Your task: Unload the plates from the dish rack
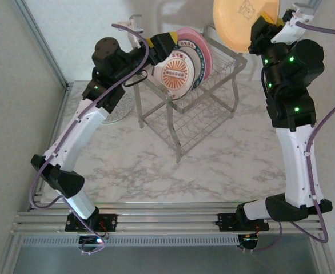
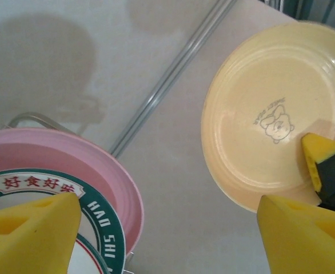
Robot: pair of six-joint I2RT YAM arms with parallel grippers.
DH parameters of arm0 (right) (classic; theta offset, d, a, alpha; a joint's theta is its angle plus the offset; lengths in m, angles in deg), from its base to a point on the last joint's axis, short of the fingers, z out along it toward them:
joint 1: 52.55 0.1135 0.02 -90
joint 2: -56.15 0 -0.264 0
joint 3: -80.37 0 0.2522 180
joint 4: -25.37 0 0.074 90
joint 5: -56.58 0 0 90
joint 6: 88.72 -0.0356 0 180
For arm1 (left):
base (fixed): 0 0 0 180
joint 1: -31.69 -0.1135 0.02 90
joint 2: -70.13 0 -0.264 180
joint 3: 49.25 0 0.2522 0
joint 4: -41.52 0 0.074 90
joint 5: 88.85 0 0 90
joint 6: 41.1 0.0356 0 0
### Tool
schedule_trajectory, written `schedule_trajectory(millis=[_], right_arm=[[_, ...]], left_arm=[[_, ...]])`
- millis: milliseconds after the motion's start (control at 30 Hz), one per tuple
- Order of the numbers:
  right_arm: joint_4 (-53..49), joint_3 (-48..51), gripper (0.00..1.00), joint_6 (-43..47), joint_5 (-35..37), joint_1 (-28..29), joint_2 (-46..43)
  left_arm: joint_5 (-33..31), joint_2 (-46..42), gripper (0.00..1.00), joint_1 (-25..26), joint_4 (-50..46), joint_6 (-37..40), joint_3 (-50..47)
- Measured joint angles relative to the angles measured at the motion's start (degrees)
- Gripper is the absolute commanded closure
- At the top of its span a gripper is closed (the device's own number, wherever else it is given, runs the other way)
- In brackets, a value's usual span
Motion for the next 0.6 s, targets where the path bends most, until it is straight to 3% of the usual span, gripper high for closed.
schedule_trajectory(millis=[333, 600], right_arm=[[-0.11, 0.07, 1.00, -14.14, -14.86, 0.00, 2.49], [-1.01, 0.07, 1.00, -19.26, -22.14, 0.00, 5.70]], left_arm=[[1.09, 5.99, 0.20, 1.55, -2.84, 0.13, 6.97], [1.03, 6.23, 0.28, 1.55, -3.50, -0.09, 7.37]])
